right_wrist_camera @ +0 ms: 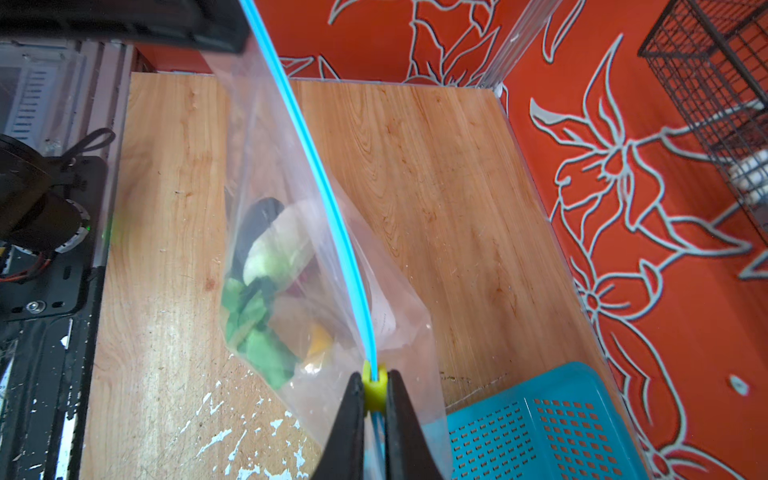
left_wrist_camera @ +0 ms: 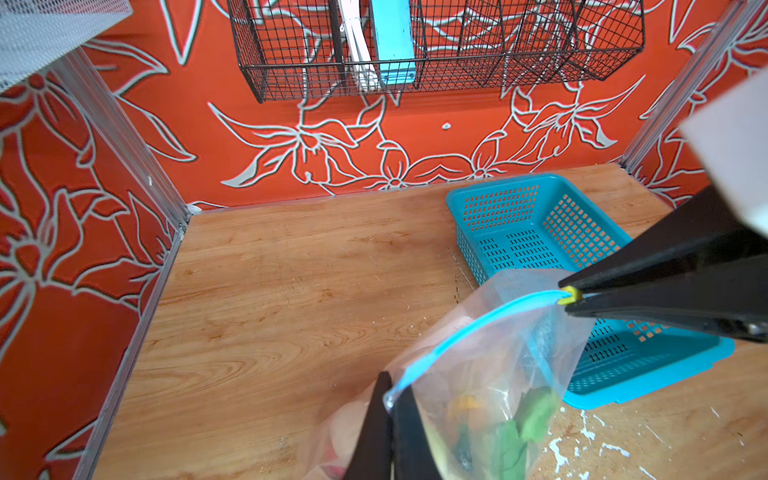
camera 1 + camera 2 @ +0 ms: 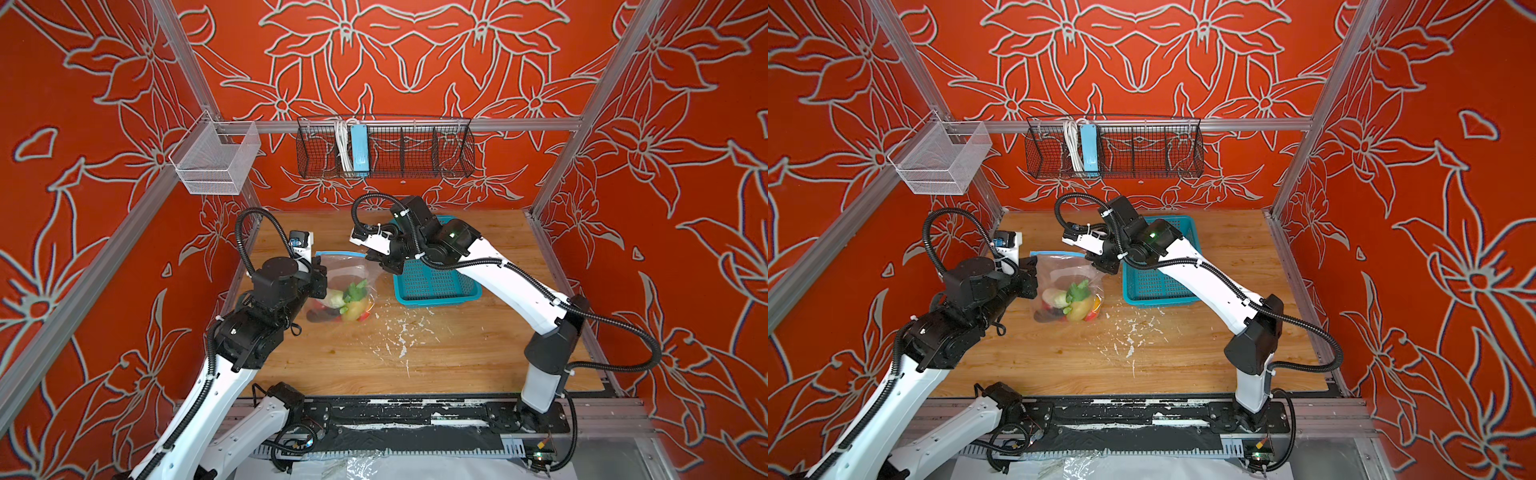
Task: Place the food in the zip-top bag and seal the zipper
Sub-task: 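Pull the slider to the zipper end while right gripper holds the bag corner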
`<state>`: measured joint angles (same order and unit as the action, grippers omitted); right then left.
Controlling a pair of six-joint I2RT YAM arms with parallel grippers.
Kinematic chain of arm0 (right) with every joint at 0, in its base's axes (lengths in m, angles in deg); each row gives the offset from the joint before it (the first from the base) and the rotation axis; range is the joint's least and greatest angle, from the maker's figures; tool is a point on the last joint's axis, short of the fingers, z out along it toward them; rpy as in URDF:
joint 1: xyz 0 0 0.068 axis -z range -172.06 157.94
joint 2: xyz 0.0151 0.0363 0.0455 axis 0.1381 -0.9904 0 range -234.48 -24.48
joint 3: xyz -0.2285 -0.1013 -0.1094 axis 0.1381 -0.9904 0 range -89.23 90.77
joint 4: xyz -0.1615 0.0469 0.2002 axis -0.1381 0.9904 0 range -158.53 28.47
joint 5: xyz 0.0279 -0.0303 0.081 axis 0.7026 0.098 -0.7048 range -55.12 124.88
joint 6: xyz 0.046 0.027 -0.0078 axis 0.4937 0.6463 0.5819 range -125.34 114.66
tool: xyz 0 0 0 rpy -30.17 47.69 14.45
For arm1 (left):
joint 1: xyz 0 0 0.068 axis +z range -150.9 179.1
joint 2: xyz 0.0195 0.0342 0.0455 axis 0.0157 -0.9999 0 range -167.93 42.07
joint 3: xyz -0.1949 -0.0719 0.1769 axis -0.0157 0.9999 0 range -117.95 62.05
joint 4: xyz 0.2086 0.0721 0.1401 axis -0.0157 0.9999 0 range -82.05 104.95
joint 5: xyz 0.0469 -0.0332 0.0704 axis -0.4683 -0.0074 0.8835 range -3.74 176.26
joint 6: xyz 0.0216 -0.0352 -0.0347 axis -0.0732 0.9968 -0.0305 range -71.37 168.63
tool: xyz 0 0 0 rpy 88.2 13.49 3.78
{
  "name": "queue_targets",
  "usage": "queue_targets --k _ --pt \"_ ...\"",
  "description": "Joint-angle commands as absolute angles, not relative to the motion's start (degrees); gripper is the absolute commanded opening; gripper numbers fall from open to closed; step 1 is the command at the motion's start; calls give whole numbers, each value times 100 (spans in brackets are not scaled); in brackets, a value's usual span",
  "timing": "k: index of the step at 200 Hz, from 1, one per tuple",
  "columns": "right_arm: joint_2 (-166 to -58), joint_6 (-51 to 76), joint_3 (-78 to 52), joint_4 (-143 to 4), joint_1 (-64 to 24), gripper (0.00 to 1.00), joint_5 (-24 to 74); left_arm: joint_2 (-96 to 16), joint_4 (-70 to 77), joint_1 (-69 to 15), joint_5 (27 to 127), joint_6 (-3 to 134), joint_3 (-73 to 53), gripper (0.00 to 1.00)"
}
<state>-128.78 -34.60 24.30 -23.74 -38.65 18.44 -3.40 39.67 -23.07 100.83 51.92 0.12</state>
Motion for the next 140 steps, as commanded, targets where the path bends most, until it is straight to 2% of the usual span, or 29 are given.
queue_targets --k 1,140 --pt "-12610 -3339 2186 -2001 -3655 0 2205 -205 3932 -2165 10547 5245 -210 0" --pt "-12068 -2739 1018 -2766 -3144 0 2056 -91 4086 -1892 10558 5249 -281 0"
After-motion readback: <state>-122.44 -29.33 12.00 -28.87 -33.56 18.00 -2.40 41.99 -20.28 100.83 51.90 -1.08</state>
